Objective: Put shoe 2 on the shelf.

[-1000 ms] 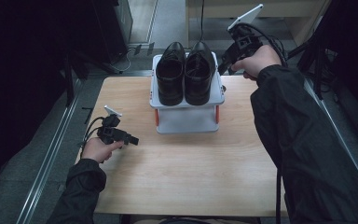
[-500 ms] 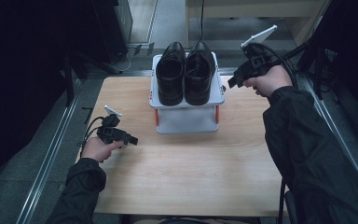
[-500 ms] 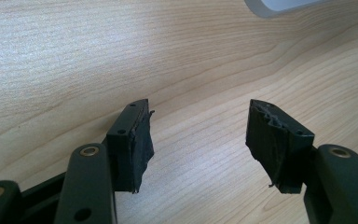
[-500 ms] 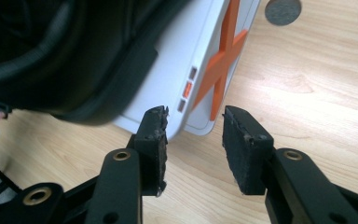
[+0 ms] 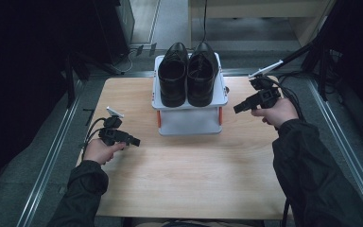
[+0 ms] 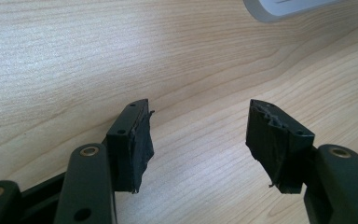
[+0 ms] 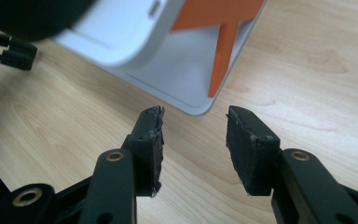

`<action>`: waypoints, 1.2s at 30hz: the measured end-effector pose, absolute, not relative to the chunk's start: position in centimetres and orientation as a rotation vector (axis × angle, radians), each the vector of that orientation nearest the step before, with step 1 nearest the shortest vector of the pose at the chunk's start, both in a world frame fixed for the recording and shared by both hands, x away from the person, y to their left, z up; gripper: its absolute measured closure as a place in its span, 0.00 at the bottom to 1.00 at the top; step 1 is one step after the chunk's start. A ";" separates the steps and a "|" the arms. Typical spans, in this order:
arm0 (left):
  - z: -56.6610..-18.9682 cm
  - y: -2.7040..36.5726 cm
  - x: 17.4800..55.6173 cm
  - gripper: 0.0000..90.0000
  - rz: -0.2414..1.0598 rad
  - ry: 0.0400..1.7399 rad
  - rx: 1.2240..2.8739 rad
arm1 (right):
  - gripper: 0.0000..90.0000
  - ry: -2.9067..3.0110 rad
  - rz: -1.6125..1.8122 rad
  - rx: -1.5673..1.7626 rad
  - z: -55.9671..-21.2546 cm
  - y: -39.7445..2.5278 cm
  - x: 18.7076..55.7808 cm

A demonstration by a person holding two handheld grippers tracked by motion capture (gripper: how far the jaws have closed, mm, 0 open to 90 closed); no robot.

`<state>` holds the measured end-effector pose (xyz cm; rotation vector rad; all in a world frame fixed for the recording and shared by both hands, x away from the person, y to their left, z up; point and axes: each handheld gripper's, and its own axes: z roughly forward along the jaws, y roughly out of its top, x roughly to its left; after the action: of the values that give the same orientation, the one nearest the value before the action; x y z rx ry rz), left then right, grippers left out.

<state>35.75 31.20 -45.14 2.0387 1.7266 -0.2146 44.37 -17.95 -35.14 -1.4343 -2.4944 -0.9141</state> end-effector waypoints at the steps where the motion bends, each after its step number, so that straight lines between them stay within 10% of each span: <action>1: -45.2 31.2 35.7 0.44 -0.210 1.725 2.043 | 0.63 -2.492 -0.923 -1.434 -35.6 -18.1 44.1; 36: -45.5 29.8 35.1 0.47 -0.124 1.605 2.136 | 0.56 -2.626 -1.028 -1.270 -46.5 -18.9 39.1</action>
<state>35.13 29.76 -45.46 2.1359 1.6054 -0.1237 39.12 -18.88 -46.54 -1.2696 -2.6262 -1.0282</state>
